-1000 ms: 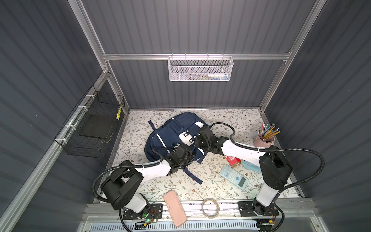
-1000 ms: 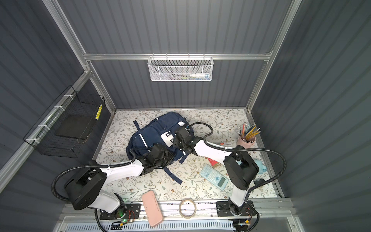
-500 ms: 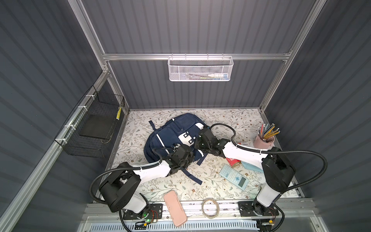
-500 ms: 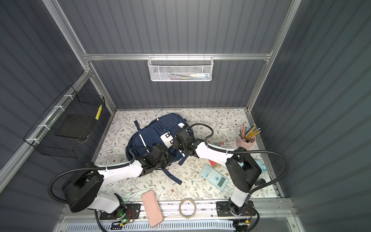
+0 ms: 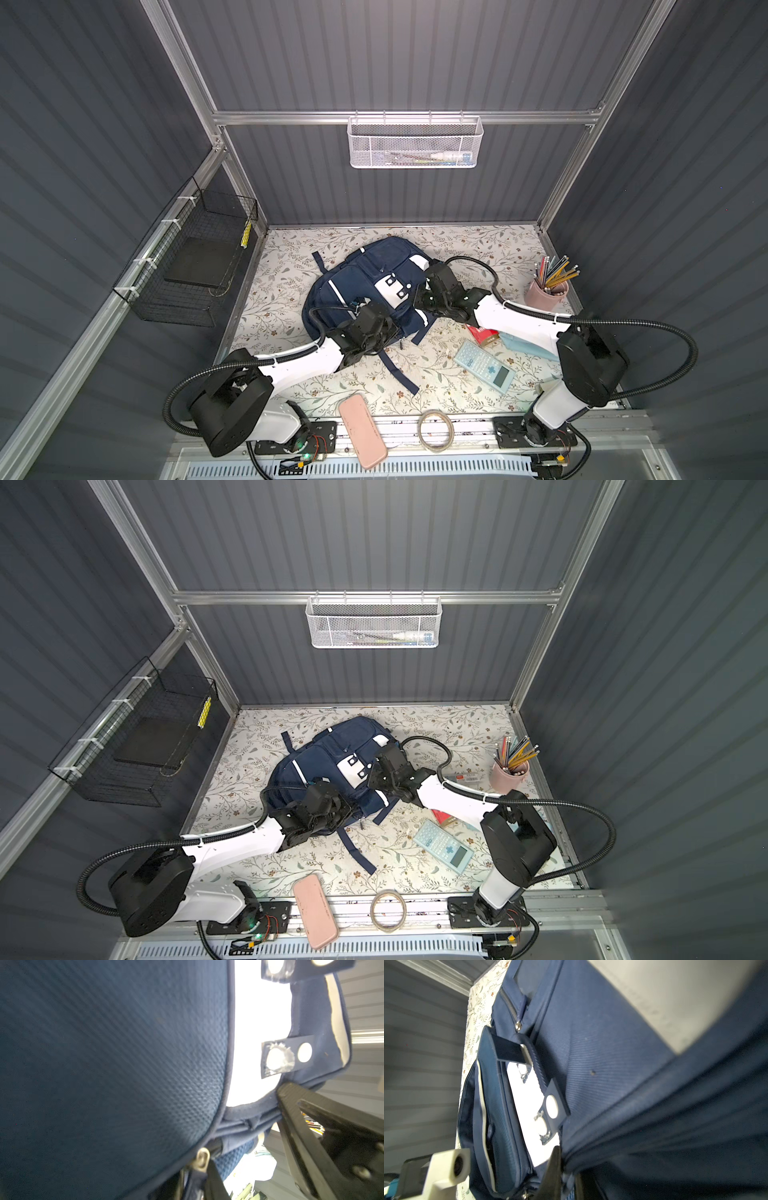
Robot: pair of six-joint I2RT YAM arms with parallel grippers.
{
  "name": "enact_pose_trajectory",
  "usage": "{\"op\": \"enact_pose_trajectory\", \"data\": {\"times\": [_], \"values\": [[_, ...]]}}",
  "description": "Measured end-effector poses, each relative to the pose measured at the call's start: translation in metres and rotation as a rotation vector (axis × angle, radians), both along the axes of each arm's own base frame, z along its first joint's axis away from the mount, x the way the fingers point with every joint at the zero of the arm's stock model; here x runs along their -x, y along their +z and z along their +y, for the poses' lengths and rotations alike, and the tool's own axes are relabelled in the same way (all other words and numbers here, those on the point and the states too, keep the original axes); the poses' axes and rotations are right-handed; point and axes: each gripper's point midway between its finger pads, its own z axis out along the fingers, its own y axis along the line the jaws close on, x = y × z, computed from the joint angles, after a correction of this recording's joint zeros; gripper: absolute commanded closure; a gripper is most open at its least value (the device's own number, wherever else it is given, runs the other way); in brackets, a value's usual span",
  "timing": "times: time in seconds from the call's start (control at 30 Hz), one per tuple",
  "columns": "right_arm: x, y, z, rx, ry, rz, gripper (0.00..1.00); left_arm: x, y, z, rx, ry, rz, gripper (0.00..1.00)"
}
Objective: Pack the student bag
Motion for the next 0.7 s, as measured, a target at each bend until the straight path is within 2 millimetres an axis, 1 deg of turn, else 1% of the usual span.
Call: {"op": "enact_pose_trajectory", "data": {"times": [0.07, 0.13, 0.23, 0.33, 0.53, 0.63, 0.7], "values": [[-0.001, 0.0, -0.001, 0.005, 0.005, -0.003, 1.0, -0.001, -0.002, 0.0, -0.012, -0.007, -0.003, 0.78], [-0.001, 0.0, -0.001, 0.008, 0.009, -0.004, 1.0, -0.001, -0.008, 0.001, -0.03, -0.011, 0.003, 0.82], [0.0, 0.0, -0.001, 0.011, 0.013, -0.005, 1.0, -0.002, -0.015, 0.001, -0.051, -0.017, 0.01, 0.83], [-0.001, -0.001, -0.001, 0.013, 0.008, -0.007, 1.0, -0.004, -0.016, 0.0, -0.066, -0.027, 0.006, 0.74], [-0.003, 0.001, -0.002, 0.009, 0.005, -0.013, 1.0, -0.005, -0.011, 0.0, -0.091, -0.068, -0.03, 0.49], [-0.004, 0.002, -0.001, 0.004, 0.005, -0.019, 1.0, -0.007, -0.003, 0.002, -0.086, -0.095, -0.048, 0.45], [-0.005, 0.003, 0.0, 0.0, 0.005, -0.023, 1.0, -0.009, 0.0, 0.005, -0.083, -0.11, -0.058, 0.47]]}}
